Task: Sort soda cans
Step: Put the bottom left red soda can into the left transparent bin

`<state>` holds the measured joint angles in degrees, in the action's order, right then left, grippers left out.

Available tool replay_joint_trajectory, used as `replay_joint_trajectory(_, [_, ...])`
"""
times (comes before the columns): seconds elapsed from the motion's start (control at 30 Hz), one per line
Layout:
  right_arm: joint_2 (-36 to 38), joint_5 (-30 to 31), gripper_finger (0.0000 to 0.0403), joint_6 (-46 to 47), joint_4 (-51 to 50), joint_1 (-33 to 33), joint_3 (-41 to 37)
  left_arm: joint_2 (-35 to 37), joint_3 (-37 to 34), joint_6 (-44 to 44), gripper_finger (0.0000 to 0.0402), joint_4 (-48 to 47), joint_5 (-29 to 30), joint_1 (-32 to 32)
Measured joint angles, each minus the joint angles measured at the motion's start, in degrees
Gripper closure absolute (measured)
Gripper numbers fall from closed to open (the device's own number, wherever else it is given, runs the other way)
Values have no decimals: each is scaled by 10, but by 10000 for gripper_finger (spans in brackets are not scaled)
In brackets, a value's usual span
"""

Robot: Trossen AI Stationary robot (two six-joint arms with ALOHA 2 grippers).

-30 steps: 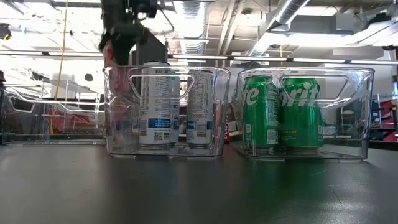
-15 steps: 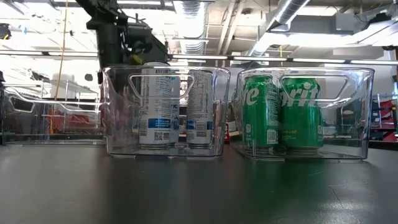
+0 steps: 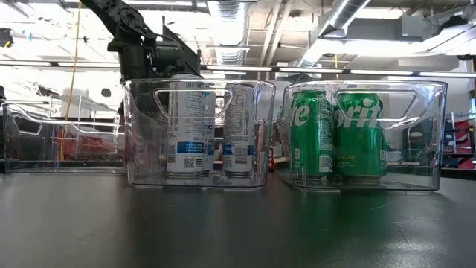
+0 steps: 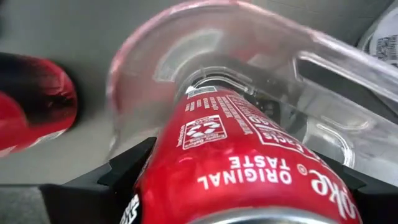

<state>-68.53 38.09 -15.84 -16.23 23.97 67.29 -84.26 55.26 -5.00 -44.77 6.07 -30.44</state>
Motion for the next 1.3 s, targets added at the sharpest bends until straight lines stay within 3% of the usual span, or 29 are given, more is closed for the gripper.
replay_joint_trajectory(0.4, [0,0,88,13,-14,-1,0,-33,3,17,104,30,-15,0])
replay_joint_trajectory(0.6, [0,0,88,14,-18,-1,0,-34,4,33,41,35,-14,1])
replay_joint_trajectory(1.3, [0,-1,88,29,-43,-1,0,-35,124,60,20,-105,16,12])
